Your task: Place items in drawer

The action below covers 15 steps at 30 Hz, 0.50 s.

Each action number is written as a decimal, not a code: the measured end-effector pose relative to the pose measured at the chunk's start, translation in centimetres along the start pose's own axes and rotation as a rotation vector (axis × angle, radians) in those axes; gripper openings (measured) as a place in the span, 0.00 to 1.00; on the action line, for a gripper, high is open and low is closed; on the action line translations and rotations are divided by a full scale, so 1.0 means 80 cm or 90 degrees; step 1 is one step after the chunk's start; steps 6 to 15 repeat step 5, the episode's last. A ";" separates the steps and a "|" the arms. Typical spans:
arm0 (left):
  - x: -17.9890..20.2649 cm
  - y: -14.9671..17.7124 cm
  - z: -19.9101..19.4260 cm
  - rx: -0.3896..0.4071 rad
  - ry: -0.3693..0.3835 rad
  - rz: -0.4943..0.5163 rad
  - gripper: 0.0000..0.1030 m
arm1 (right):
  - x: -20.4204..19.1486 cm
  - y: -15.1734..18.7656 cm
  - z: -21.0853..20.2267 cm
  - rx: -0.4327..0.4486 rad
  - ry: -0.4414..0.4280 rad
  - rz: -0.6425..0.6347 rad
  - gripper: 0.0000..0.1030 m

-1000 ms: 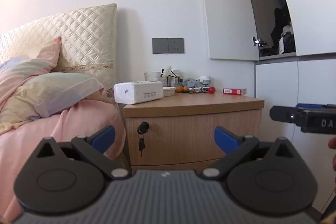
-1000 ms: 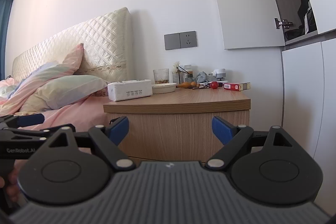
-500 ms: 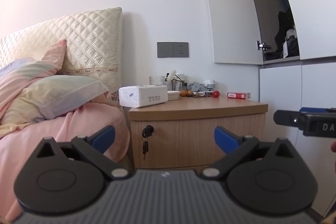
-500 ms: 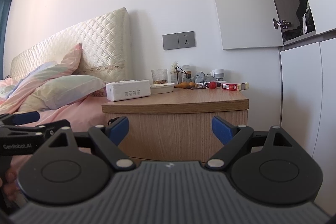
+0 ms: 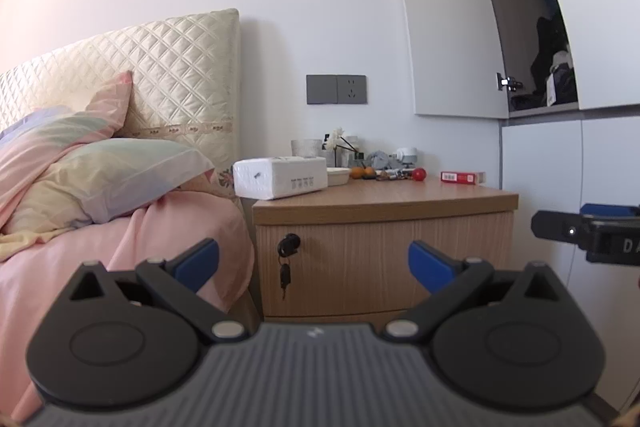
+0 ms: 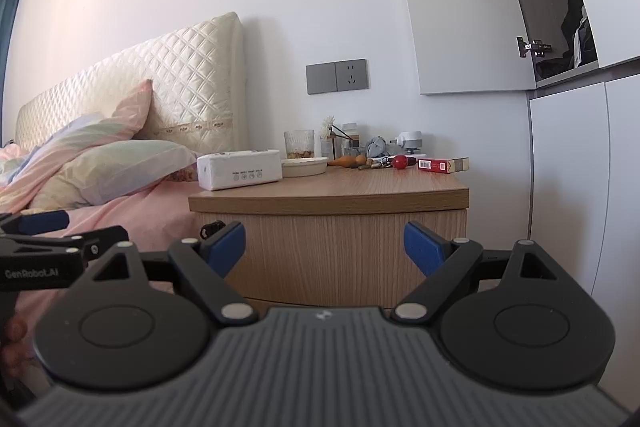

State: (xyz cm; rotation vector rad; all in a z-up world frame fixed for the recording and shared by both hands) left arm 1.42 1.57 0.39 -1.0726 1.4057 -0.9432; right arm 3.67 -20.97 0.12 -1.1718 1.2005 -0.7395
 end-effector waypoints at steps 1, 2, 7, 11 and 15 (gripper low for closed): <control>0.000 0.000 0.000 -0.001 0.000 0.001 1.00 | 0.000 0.001 0.000 -0.002 0.000 -0.001 0.85; 0.001 0.000 0.001 -0.002 -0.001 0.002 1.00 | 0.000 0.001 0.000 -0.001 0.001 -0.002 0.85; 0.001 0.001 0.001 -0.002 -0.005 0.009 1.00 | 0.001 0.000 0.000 0.005 0.007 -0.003 0.85; 0.001 0.001 0.001 -0.002 -0.005 0.009 1.00 | 0.001 0.000 0.000 0.005 0.007 -0.003 0.85; 0.001 0.001 0.001 -0.002 -0.005 0.009 1.00 | 0.001 0.000 0.000 0.005 0.007 -0.003 0.85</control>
Point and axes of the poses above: each gripper's, at about its wrist camera, not at the fingertips, and z roughly the way its jaws point, x to its right, y to its underside, the point moved 5 cm from there along z, roughly the way its jaws point, and after that the axes turned 13 degrees about z, right-handed, at the moved point
